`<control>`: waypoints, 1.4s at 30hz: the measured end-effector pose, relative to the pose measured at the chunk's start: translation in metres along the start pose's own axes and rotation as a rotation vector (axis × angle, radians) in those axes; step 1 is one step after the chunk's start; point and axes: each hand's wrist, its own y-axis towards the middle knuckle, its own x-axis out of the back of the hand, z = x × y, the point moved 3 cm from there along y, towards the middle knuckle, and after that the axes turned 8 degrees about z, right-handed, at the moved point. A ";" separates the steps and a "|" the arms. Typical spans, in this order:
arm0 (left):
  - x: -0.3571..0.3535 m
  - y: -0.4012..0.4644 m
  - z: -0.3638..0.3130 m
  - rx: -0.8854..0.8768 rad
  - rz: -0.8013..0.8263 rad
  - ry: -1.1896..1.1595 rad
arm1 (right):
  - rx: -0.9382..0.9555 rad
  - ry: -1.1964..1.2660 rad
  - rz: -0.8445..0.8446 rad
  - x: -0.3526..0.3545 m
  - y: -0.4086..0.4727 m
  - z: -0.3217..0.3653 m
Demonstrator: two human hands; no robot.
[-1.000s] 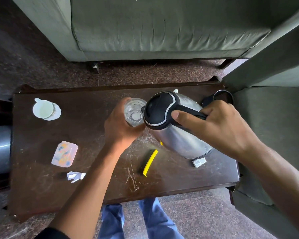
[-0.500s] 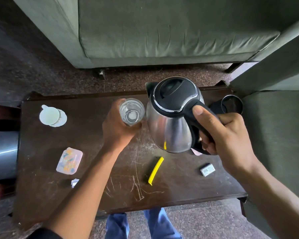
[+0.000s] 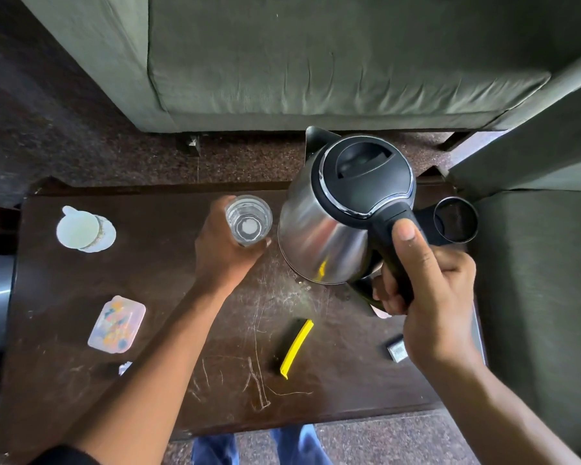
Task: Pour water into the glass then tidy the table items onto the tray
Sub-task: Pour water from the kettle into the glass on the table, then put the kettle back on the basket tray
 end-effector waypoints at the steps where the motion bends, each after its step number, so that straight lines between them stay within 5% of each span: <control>1: -0.001 0.000 0.001 -0.003 -0.004 0.000 | -0.002 0.010 -0.009 -0.001 0.000 -0.001; 33: 0.001 -0.005 0.003 0.032 0.080 0.032 | 0.065 0.005 0.001 -0.014 -0.004 0.009; 37: 0.022 -0.013 0.005 0.047 0.126 -0.025 | 0.073 -0.022 0.019 -0.023 -0.007 0.023; 42: 0.076 -0.038 -0.019 -0.034 -0.032 -0.363 | 0.082 -0.042 0.054 -0.053 -0.013 0.044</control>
